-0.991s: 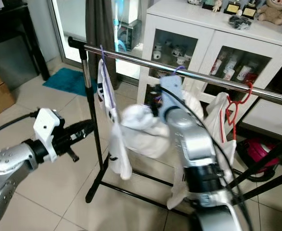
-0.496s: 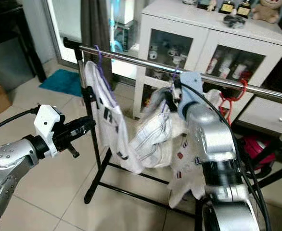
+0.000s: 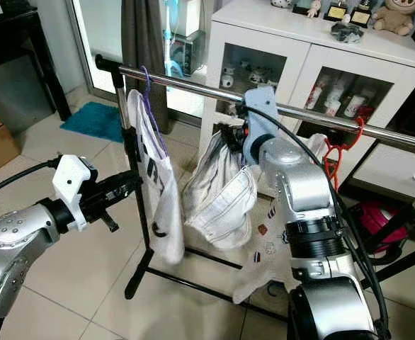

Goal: Hang hanger

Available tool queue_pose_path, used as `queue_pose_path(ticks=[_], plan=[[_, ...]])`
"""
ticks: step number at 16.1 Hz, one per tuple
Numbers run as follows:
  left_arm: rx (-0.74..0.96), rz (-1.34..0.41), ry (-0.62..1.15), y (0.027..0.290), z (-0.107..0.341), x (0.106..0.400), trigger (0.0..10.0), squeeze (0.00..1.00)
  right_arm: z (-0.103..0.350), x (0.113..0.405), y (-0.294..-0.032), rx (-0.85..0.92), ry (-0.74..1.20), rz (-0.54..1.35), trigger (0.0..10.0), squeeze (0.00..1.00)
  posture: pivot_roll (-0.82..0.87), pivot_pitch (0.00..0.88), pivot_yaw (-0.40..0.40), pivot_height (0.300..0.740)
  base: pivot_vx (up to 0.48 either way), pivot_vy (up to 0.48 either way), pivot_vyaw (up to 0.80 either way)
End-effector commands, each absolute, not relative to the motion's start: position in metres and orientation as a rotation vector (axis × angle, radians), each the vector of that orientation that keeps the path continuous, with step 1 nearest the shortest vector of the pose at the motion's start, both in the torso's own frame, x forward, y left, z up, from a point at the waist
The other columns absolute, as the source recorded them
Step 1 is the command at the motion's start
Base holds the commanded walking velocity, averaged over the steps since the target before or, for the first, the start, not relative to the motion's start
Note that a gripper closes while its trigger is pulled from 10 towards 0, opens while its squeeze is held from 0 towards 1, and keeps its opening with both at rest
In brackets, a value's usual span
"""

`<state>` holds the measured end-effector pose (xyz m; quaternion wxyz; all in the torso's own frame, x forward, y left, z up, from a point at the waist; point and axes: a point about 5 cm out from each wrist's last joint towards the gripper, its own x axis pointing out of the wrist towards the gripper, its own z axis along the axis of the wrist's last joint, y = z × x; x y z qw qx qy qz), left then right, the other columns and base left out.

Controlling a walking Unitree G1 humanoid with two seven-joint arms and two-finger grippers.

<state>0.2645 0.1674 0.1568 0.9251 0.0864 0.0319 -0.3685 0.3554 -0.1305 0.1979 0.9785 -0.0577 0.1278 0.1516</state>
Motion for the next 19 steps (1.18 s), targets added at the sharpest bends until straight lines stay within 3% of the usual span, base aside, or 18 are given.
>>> queue_pose_path(ticks=[1, 19], plan=[[0.190, -0.762, 0.055, 0.164, 0.159, 0.267, 10.0, 0.00, 0.195, 0.355, -0.132, -0.134, 0.287, 0.311, 10.0, 0.00, -0.05, 0.000, -0.084, 0.740, 0.000, 0.000, 0.00], [0.190, -0.810, -0.002, 0.156, 0.162, 0.270, 10.0, 0.00, 0.184, 0.357, -0.140, -0.168, 0.351, 0.243, 10.0, 0.00, -0.06, 0.000, -0.089, 0.740, 0.000, 0.000, 0.00]])
